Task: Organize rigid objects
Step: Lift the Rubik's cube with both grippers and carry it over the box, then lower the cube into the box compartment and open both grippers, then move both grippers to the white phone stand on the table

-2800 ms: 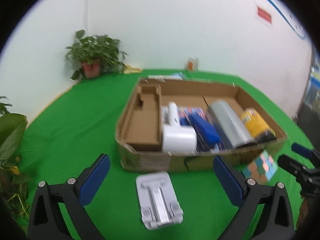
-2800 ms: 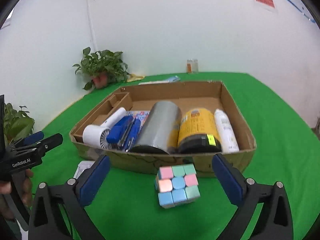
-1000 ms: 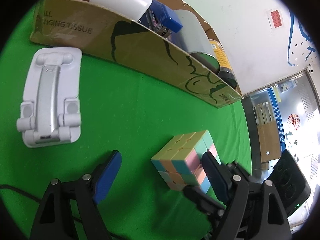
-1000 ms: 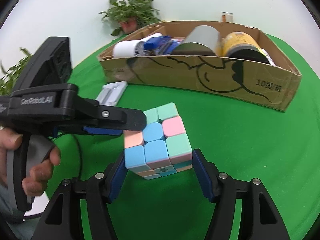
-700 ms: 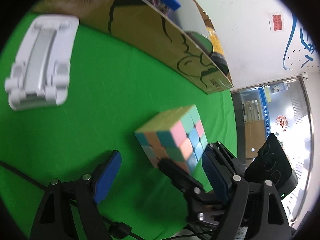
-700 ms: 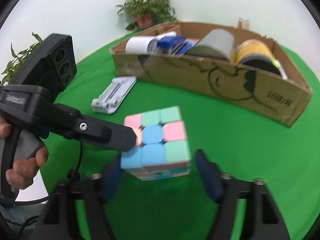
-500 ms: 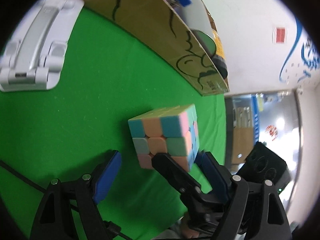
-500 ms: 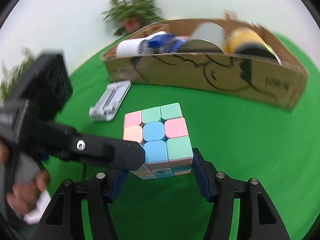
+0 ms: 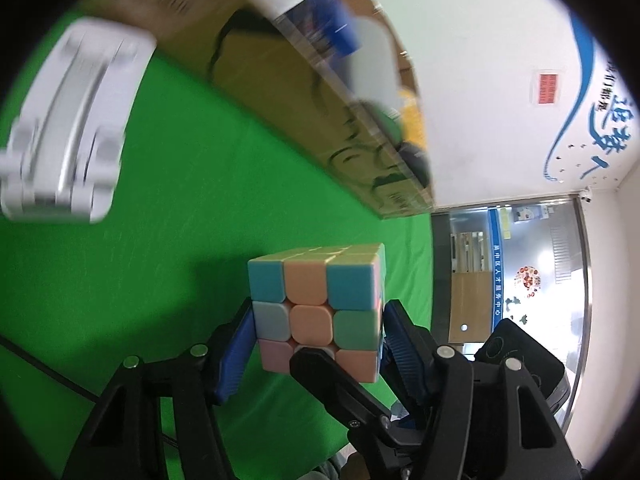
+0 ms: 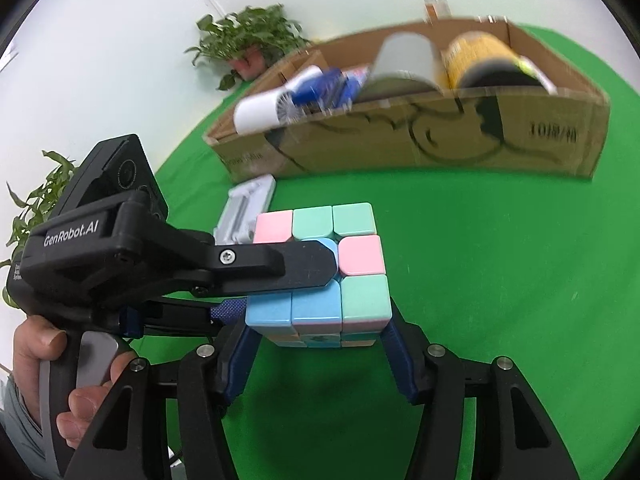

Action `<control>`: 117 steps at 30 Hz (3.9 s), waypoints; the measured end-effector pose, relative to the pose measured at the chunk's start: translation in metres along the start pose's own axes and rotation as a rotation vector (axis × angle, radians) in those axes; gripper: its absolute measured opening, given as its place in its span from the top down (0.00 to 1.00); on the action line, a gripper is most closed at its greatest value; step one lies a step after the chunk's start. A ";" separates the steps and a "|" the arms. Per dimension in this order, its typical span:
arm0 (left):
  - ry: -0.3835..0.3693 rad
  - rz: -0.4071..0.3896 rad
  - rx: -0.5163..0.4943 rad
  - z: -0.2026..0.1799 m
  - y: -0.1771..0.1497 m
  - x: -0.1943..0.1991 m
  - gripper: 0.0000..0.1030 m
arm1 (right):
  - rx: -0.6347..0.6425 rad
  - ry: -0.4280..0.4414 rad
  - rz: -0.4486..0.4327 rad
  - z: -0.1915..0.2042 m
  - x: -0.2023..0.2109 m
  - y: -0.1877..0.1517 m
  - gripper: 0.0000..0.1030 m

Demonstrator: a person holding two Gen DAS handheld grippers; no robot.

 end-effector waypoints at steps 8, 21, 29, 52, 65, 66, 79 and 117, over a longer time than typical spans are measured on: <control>-0.045 -0.086 -0.131 -0.054 0.053 0.030 0.40 | 0.098 -0.024 -0.150 0.022 0.021 0.065 0.47; -0.047 -0.138 -0.199 -0.076 0.130 0.051 0.40 | 0.111 -0.041 -0.241 0.046 -0.005 0.155 0.47; -0.037 -0.163 -0.168 -0.055 0.171 0.063 0.40 | 0.130 -0.019 -0.211 0.066 -0.050 0.186 0.47; 0.225 -0.289 -0.165 0.030 0.251 0.110 0.23 | 0.080 0.129 0.025 0.101 -0.188 0.195 0.20; 0.502 -0.559 -0.550 -0.009 0.169 0.161 0.40 | 0.302 -0.279 -0.207 0.046 -0.090 0.143 0.05; 0.526 -0.537 -0.568 -0.011 0.159 0.155 0.81 | 0.297 -0.278 -0.205 0.044 -0.084 0.138 0.21; 0.579 -0.535 -0.628 -0.026 0.128 0.166 0.01 | 0.265 -0.224 -0.278 0.044 -0.027 0.115 0.00; 0.210 -0.031 -0.279 0.038 0.021 0.056 0.16 | 0.291 -0.165 0.094 0.012 -0.076 -0.016 0.13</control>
Point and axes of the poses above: each gripper's, at about its wrist camera, not at the fingertips, and x roughly against the way its jaws point, z to its left, y to its top, the point moved 9 cm from there along -x, roughly the way its jaws point, and after that the axes turned 8 degrees about -z, right-handed, at the moved point
